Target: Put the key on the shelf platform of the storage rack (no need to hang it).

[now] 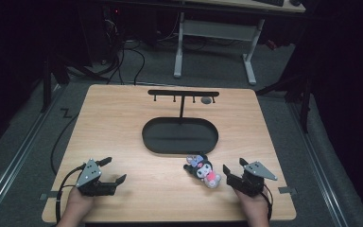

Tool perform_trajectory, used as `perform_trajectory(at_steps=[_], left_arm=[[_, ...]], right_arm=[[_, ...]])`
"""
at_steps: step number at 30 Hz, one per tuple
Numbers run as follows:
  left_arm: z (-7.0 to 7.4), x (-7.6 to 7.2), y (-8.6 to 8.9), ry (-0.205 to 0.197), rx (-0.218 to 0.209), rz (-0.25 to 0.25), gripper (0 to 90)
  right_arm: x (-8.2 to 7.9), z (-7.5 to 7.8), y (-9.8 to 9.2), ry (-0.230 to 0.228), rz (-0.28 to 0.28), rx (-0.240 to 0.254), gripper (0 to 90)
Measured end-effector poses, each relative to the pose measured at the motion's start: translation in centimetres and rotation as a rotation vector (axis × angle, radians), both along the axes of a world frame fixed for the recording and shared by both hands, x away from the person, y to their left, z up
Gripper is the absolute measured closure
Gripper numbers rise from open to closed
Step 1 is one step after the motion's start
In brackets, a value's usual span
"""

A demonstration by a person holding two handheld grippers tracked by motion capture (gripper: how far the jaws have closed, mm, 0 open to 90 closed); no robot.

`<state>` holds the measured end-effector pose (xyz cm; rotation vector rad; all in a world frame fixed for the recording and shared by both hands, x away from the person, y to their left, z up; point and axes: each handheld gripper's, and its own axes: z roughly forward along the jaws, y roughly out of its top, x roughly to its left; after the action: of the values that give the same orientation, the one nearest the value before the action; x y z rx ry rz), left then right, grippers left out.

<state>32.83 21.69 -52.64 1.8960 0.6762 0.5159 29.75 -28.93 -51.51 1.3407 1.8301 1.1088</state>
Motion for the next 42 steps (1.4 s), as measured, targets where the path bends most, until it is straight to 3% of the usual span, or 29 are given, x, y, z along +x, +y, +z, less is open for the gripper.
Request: perform_trajectory(at_steps=[6, 34, 42], left_arm=[[0.0, 0.0, 0.0, -0.003, -0.004, 0.002, 15.4], [-0.1, 0.1, 0.0, 0.004, 0.005, 0.001, 15.4], [0.0, 0.0, 0.0, -0.003, -0.003, 0.001, 15.5]], right_arm=[[0.0, 0.1, 0.3, -0.011, 0.008, -0.017, 26.0], [0.2, 0.3, -1.7, 0.003, -0.05, 0.024, 26.3], [-0.1, 1.1, -2.0, 0.0, -0.064, -0.013, 24.0]])
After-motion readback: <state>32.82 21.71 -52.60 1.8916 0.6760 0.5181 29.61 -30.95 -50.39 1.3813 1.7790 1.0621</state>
